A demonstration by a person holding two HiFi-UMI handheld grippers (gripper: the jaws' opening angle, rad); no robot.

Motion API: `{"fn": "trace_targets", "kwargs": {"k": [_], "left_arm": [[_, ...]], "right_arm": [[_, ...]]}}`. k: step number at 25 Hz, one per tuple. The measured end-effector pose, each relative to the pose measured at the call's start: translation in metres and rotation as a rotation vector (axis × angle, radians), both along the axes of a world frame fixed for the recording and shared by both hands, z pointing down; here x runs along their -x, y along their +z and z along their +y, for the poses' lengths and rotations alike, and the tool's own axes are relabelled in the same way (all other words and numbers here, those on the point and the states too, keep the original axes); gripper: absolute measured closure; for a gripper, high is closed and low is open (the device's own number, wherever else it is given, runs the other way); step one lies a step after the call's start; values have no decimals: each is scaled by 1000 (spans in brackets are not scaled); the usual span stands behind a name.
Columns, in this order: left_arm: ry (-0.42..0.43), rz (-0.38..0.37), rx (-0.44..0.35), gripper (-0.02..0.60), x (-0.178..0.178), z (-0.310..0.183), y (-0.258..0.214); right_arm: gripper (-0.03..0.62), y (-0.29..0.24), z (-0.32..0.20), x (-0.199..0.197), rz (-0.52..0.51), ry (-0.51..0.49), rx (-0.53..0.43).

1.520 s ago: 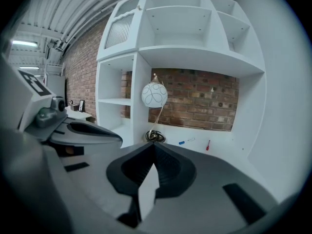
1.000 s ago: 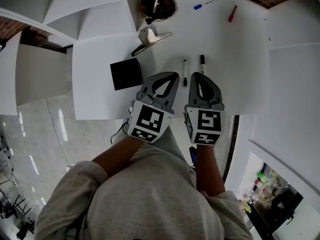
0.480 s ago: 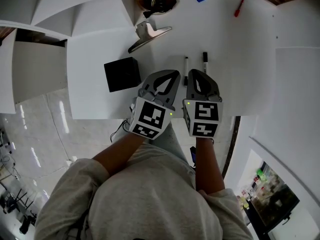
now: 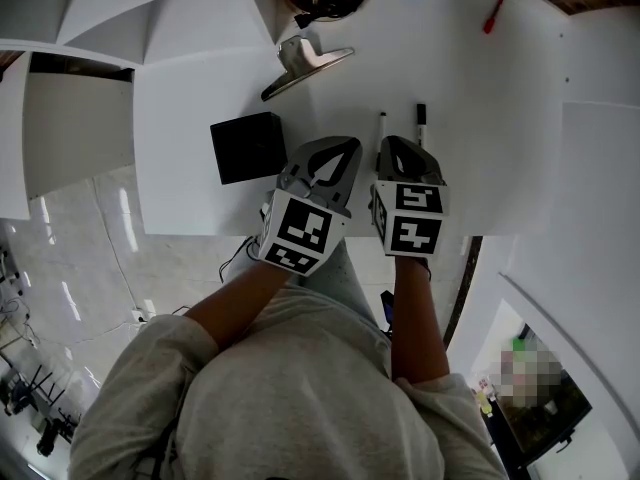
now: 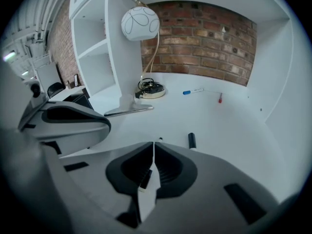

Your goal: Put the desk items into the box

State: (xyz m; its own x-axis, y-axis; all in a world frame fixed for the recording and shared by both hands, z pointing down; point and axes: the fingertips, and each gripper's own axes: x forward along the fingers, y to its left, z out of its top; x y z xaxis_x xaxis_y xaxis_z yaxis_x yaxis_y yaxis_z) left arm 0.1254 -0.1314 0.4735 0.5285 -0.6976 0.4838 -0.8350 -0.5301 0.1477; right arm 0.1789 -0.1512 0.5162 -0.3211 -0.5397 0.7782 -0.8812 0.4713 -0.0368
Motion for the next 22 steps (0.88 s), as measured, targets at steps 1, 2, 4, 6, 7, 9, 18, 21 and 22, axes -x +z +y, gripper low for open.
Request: {"fn": "trace_targets", "kwargs": {"k": [1,2,4,6,7,9,18,21,22], "left_arm": [[-4,1,3,572,1,0,1],[-7,3,6,572,2,0,2],[-11,4,13,572,3,1,5],[-15,5,22,572,5,2,7],[-18,6,26,572,5,2,8],[-22,7,31,572,6,3,10],[-15,13,42,572,6,4,12],[-14,18,45,572,7,2,13],[-14,21,47,572,7,2,13]], "right_arm": [[574,4,0,0,4,2,14],[574,7,0,0,7,2,27],[571,15,1,2,6,-3,56],[562,22,3,3,8,-4,87],[551,25,4,3,12,-3,102],[507,32,5,4,21,-4,138],[499,51,2,1,87,4,224],[499,56,1,2,103,2,255],[499,57,1,2,114,-4,260]]}}
